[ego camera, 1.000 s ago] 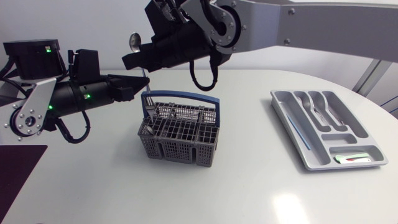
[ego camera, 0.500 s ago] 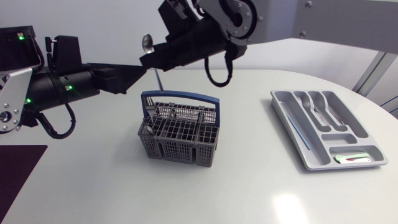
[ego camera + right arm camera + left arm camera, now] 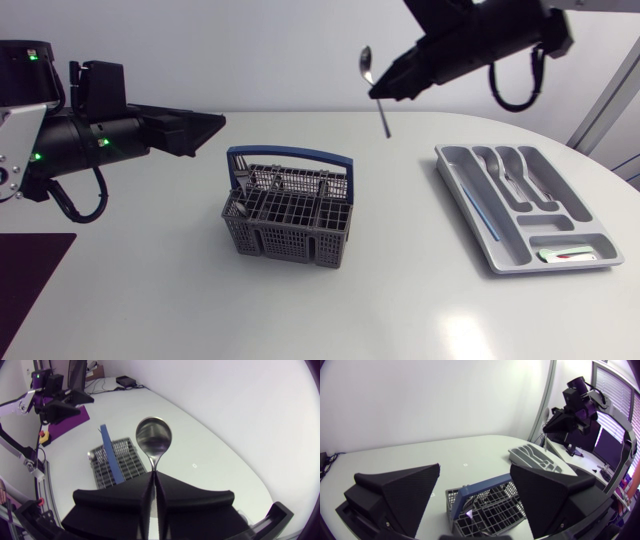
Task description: Unload the cutlery basket into the drawer organizer.
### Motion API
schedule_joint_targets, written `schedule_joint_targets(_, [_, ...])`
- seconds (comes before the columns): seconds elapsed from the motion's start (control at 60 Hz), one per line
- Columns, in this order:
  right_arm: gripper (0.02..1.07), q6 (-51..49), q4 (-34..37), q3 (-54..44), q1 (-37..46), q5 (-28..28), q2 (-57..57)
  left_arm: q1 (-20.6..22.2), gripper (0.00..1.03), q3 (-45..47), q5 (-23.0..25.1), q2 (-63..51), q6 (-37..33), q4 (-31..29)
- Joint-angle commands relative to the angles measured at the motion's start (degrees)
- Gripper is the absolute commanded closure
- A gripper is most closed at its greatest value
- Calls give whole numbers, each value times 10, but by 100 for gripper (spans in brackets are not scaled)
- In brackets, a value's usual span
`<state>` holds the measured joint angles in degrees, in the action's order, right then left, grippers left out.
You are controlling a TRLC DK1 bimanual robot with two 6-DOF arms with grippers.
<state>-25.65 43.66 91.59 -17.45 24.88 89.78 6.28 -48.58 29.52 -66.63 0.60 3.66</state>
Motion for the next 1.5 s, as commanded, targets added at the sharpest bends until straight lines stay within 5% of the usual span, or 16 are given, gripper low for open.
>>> schedule_joint_targets(0.0, [101,-97,38,-24,63,17,-12,4,5,-23,-7,-15,-24,-9])
schedule_joint_targets(0.35, [101,-485,194,-76,346,45,23,39,5,-38,-54,-32,-64,-53])
schedule_joint_targets(0.517, [101,-620,195,-110,431,6,49,51,5,-37,-74,-37,-75,-62])
schedule_joint_targets(0.933, [101,-861,33,-266,556,-150,87,90,5,-28,-104,-49,-95,-76])
schedule_joint_targets(1.217, [101,-927,-147,-370,564,-183,87,107,5,-31,-119,-48,-97,-83])
schedule_joint_targets(1.483, [101,-936,-190,-379,549,-192,88,101,5,-31,-119,-42,-107,-93])
